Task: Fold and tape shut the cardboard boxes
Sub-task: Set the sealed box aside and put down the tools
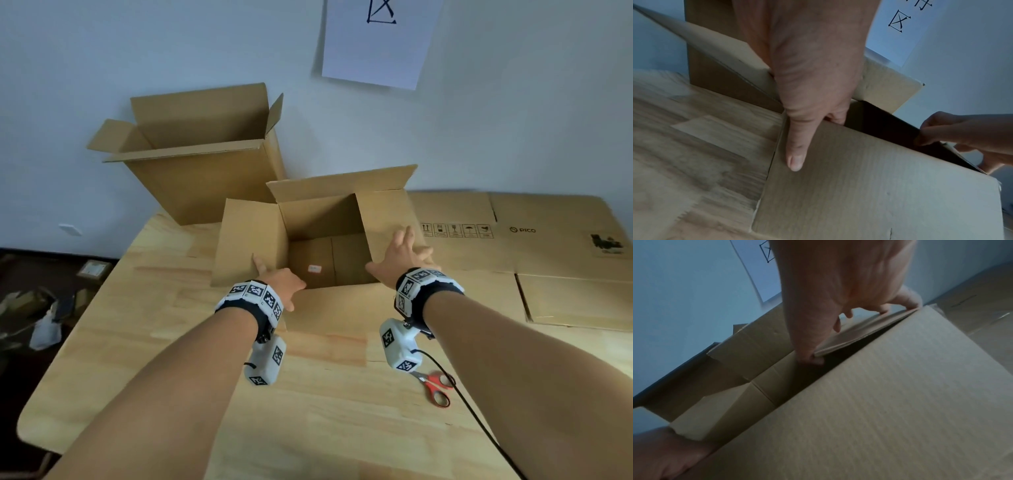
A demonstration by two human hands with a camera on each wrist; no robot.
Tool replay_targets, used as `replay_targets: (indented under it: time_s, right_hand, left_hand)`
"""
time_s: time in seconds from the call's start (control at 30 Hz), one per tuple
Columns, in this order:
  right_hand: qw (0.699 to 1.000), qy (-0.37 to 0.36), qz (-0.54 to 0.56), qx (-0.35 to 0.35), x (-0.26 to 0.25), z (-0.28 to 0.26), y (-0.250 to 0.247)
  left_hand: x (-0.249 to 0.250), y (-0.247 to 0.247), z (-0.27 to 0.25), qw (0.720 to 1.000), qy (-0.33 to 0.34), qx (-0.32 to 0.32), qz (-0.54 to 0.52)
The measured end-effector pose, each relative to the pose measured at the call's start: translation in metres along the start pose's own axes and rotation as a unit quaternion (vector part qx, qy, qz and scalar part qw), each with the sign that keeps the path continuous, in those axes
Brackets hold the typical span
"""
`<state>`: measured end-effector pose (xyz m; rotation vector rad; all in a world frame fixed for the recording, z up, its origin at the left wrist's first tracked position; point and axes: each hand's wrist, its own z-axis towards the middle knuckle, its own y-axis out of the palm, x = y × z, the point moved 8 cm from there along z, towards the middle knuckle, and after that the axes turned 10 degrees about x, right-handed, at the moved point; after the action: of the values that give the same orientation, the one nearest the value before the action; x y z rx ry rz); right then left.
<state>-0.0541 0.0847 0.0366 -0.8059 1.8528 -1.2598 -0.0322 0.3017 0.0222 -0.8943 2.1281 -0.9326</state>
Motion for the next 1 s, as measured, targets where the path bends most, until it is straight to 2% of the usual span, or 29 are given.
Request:
replay_targets:
  time_s: [0.13,0.23,0.37,0.47,0.5,0.53,0.63,0.73,0.8,0.9,1.0]
  right_hand:
    - [0.990,-0.003,0.139,0.040,0.013,0.003,-0.016]
    - [0.964,0.011,0.263,0.049,0.027,0.002,-0.026]
    - [0.903,0.074,0.423,0.021,0.059,-0.001,-0.035]
    - [0.835,0.154,0.528,0.012,0.086,-0.007,-0.039]
    - [0.823,0.175,0.541,0.020,0.093,-0.009,-0.040]
    - [0.824,0.190,0.532,0.037,0.099,-0.012,-0.042]
    - [0.861,0.200,0.457,0.092,0.110,-0.019,-0.048]
    - [0.888,0.192,0.408,0.097,0.112,-0.024,-0.047]
    - [0.876,0.192,0.438,0.065,0.110,-0.025,-0.041]
    - [0.847,0.181,0.499,0.017,0.090,-0.030,-0.031]
    - [0.852,0.158,0.498,-0.009,0.061,-0.040,-0.025]
  left_hand:
    - [0.001,0.000,0.000,1.000,-0.013,-0.018,0.005]
    - [0.001,0.000,0.001,0.999,-0.024,-0.026,0.010]
    - [0.001,0.000,0.000,0.999,-0.027,-0.024,0.013]
    - [0.001,-0.001,-0.002,0.999,-0.020,-0.030,0.019]
    - [0.002,-0.001,-0.002,0.999,-0.016,-0.034,0.019]
    - [0.002,-0.001,-0.002,0.999,-0.014,-0.036,0.019]
    - [0.001,-0.008,-0.009,0.999,-0.011,-0.038,0.022]
    - [0.003,-0.009,-0.018,0.997,-0.006,-0.063,0.035]
    - [0.003,-0.006,-0.020,0.997,-0.008,-0.066,0.035]
    - [0.003,-0.012,-0.027,0.999,0.011,-0.036,-0.003]
    - [0.021,-0.027,-0.032,0.995,0.057,0.012,-0.077]
